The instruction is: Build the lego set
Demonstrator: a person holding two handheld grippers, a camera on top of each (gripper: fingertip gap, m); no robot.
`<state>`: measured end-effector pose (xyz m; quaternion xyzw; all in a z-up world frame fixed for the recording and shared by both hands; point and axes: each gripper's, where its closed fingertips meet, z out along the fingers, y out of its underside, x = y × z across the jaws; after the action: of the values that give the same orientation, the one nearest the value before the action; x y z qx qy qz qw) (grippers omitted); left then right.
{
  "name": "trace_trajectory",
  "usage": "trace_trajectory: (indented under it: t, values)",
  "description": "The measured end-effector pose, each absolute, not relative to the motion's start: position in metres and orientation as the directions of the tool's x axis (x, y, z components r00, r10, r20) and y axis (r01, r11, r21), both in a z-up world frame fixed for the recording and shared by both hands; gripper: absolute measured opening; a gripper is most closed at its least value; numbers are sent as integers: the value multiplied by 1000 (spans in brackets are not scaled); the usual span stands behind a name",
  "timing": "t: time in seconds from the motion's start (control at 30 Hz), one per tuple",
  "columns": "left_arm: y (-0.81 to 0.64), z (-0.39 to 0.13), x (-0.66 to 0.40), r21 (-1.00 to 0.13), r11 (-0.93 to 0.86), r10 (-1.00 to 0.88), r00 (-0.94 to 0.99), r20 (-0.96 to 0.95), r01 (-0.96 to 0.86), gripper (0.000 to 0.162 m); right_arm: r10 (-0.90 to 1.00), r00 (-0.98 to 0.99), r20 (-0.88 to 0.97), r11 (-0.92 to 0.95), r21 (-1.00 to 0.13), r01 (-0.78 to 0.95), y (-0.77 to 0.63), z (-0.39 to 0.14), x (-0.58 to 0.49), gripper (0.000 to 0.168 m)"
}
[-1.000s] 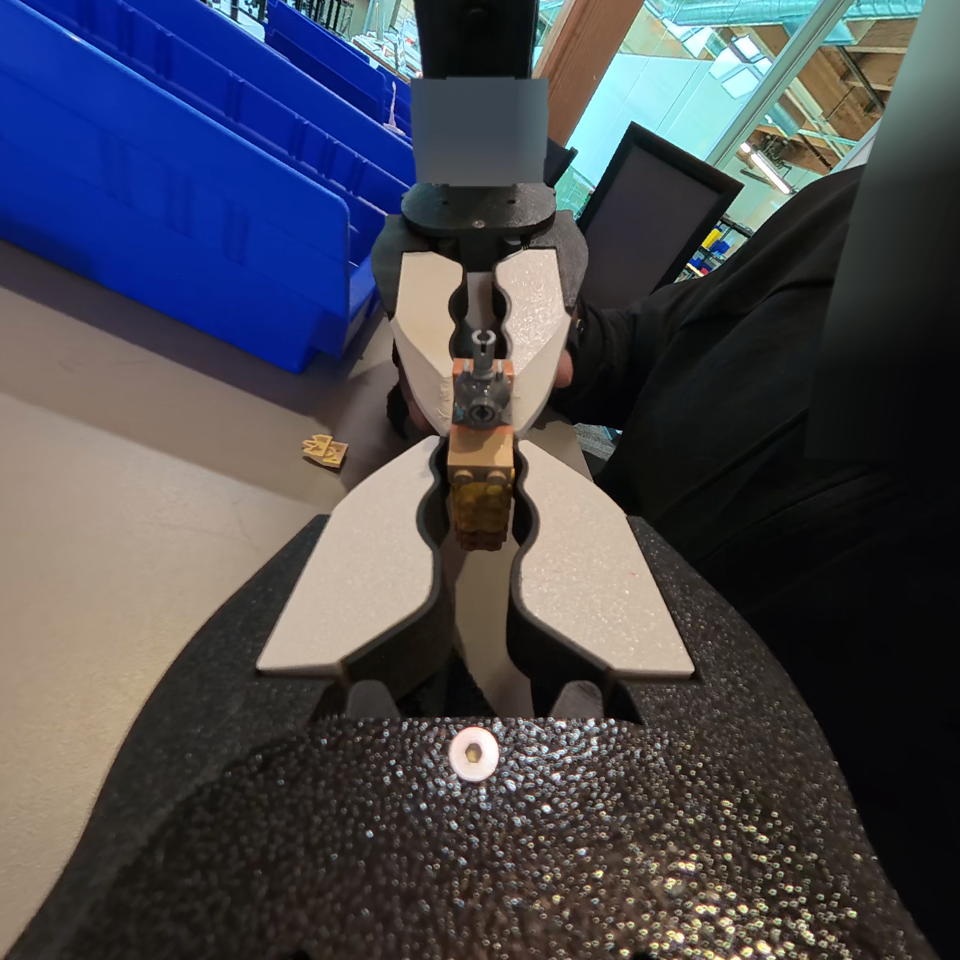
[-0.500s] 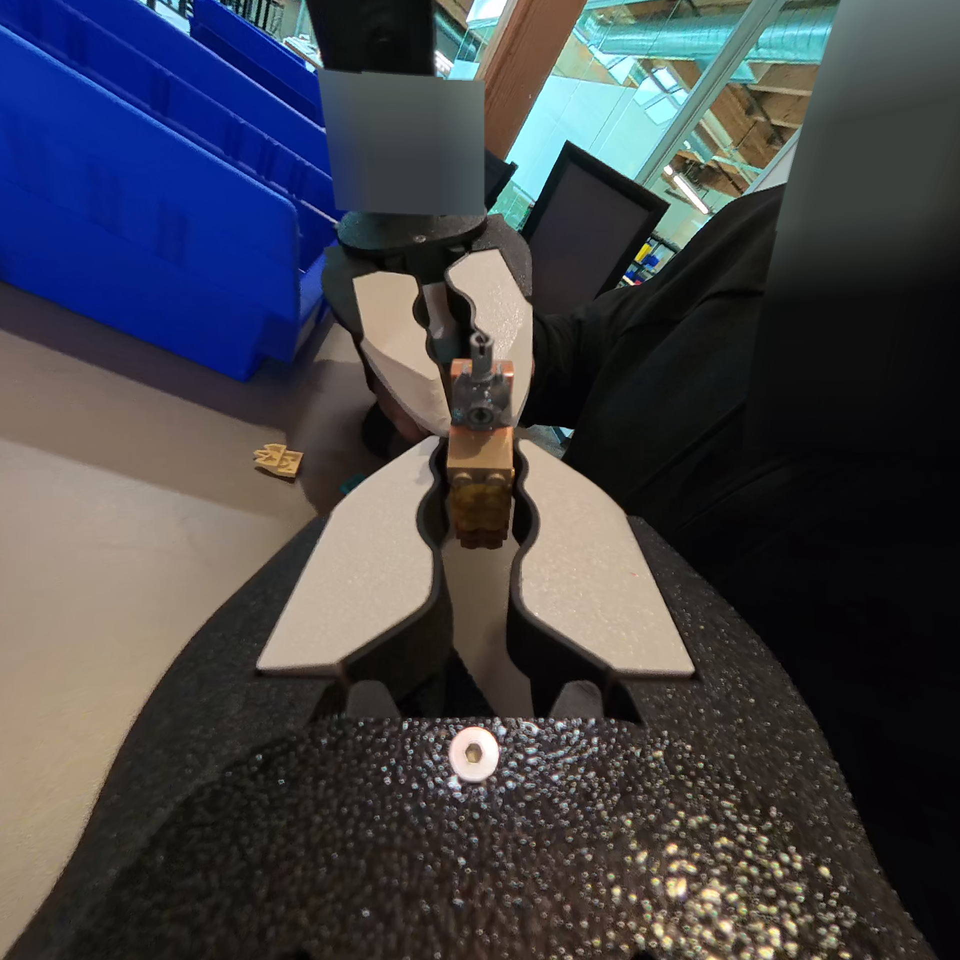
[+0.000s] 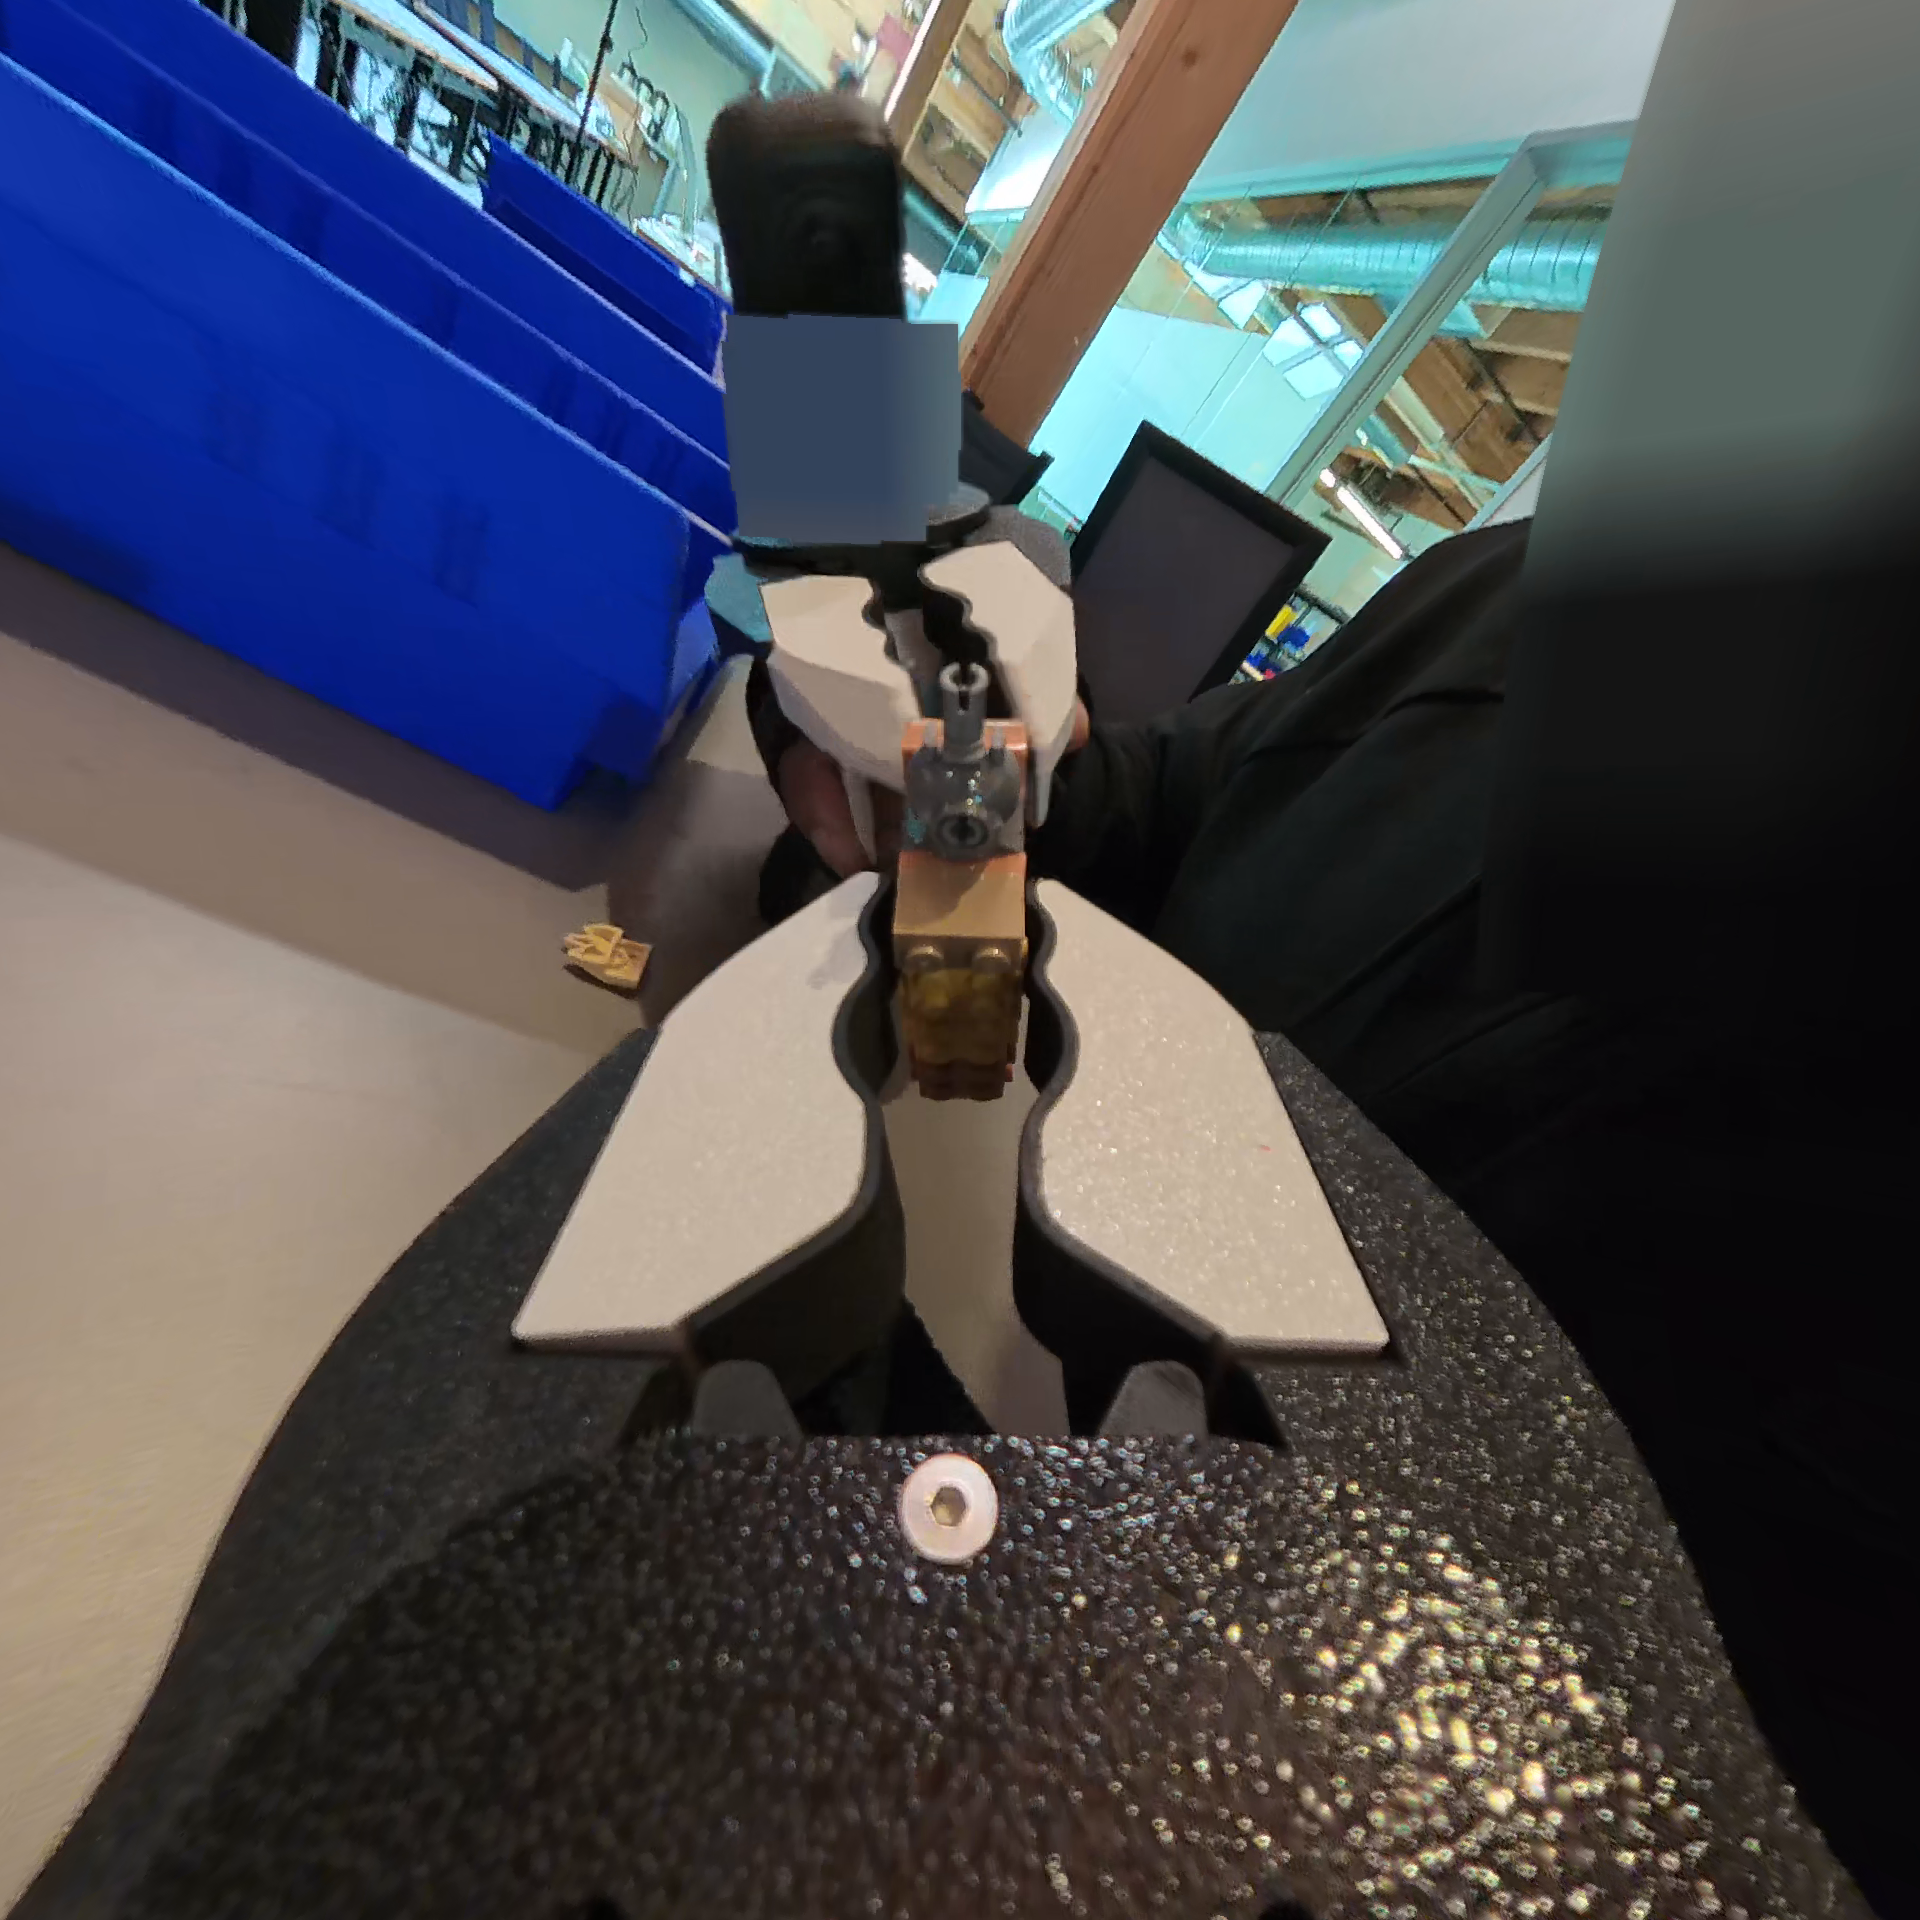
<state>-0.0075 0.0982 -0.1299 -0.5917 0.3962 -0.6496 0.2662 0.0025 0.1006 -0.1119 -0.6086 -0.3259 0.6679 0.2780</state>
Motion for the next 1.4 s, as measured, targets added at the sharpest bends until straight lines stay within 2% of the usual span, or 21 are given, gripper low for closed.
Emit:
trace_trajectory:
  t: [0.13, 0.23, 0.7, 1.4]
  values:
    - [103, -123, -12, -822, -566, -804, -175, 569, -71, 20, 719, -253, -648, -687, -718, -113, 103, -85, 14, 16]
    - [104, -121, -13, -821, -568, -803, -177, 569, -59, 20, 719, -269, -641, -686, -716, -129, 102, -82, 15, 16]
    - [106, -123, -14, -833, -549, -819, -153, 553, -68, 20, 783, -184, -594, -613, -786, -75, 99, -91, 10, 16]
    - [118, -123, -22, -815, -578, -808, -115, 577, -31, 20, 828, -38, -559, -559, -829, 11, 105, -119, 1, 16]
